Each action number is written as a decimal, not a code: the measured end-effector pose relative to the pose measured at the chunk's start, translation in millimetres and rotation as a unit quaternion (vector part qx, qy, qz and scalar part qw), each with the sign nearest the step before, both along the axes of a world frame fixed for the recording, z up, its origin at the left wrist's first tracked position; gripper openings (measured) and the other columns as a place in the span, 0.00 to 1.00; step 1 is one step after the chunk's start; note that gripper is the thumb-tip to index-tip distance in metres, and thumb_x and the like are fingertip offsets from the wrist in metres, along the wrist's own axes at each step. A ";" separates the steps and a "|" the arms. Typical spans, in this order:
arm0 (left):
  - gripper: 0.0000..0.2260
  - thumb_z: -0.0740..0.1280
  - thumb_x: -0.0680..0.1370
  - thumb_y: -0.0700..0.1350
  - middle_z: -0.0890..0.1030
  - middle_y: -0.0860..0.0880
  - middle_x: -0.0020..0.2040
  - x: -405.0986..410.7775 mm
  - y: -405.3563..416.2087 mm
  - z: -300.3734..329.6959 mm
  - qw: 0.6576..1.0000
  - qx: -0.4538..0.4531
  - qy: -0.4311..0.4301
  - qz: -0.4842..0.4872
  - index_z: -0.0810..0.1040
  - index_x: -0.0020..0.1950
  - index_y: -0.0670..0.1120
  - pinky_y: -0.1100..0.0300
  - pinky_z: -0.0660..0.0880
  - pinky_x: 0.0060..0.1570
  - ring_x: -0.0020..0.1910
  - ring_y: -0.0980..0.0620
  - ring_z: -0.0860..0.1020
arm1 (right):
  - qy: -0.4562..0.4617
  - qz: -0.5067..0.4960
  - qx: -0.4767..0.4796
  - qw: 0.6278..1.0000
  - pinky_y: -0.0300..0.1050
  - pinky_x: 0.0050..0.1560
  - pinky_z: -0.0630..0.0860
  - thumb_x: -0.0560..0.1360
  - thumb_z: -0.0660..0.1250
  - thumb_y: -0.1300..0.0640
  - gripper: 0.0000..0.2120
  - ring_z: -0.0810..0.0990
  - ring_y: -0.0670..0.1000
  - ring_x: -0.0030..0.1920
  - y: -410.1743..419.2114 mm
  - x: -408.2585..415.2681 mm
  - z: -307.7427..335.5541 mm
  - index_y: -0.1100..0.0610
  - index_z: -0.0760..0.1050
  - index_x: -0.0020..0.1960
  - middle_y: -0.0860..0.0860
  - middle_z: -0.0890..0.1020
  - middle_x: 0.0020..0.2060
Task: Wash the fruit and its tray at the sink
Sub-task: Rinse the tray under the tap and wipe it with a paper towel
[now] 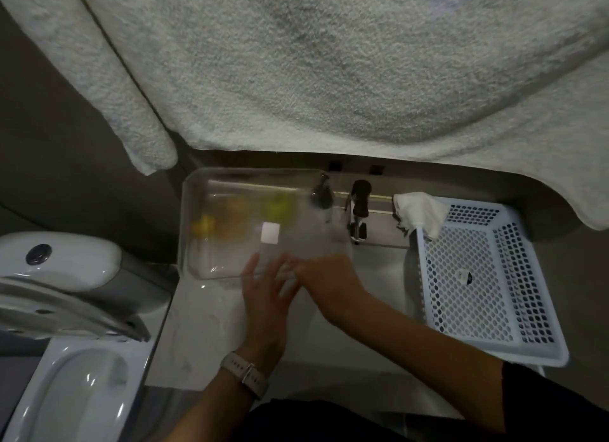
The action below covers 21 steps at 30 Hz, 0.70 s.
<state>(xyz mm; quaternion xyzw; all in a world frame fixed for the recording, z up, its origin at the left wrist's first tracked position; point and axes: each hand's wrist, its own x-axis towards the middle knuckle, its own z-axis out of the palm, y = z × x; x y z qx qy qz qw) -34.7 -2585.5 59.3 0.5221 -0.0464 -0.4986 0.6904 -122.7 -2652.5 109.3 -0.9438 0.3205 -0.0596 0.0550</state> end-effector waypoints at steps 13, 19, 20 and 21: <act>0.20 0.54 0.80 0.47 0.81 0.28 0.46 39.7 -24.6 1.8 0.989 0.113 -0.046 0.085 0.74 0.56 0.31 0.54 0.79 0.31 0.33 0.37 0.82 | 0.096 0.121 -0.157 0.975 0.46 0.58 0.77 0.73 0.59 0.67 0.15 0.82 0.52 0.49 -16.7 -42.4 -51.9 0.58 0.83 0.49 0.53 0.85 0.45; 0.18 0.54 0.80 0.45 0.81 0.28 0.41 46.5 -25.3 3.6 0.988 0.141 -0.055 0.034 0.74 0.51 0.30 0.53 0.78 0.30 0.32 0.34 0.81 | 0.212 0.050 -0.107 0.970 0.51 0.69 0.67 0.76 0.65 0.63 0.17 0.74 0.57 0.64 -53.0 -54.7 -41.3 0.63 0.73 0.64 0.59 0.78 0.61; 0.20 0.54 0.80 0.45 0.80 0.27 0.42 47.1 -26.1 3.5 0.987 0.145 -0.061 0.030 0.74 0.52 0.28 0.54 0.78 0.30 0.33 0.34 0.81 | 0.203 0.043 -0.104 0.973 0.52 0.69 0.68 0.76 0.63 0.65 0.16 0.75 0.58 0.63 -48.2 -52.4 -41.7 0.64 0.74 0.63 0.59 0.78 0.60; 0.22 0.53 0.80 0.45 0.80 0.27 0.44 47.4 -27.5 3.4 0.987 0.147 -0.063 0.028 0.74 0.53 0.26 0.55 0.78 0.30 0.33 0.35 0.81 | 0.187 0.044 -0.102 0.976 0.53 0.66 0.70 0.75 0.60 0.66 0.14 0.76 0.58 0.60 -39.6 -49.3 -43.9 0.64 0.76 0.60 0.60 0.80 0.57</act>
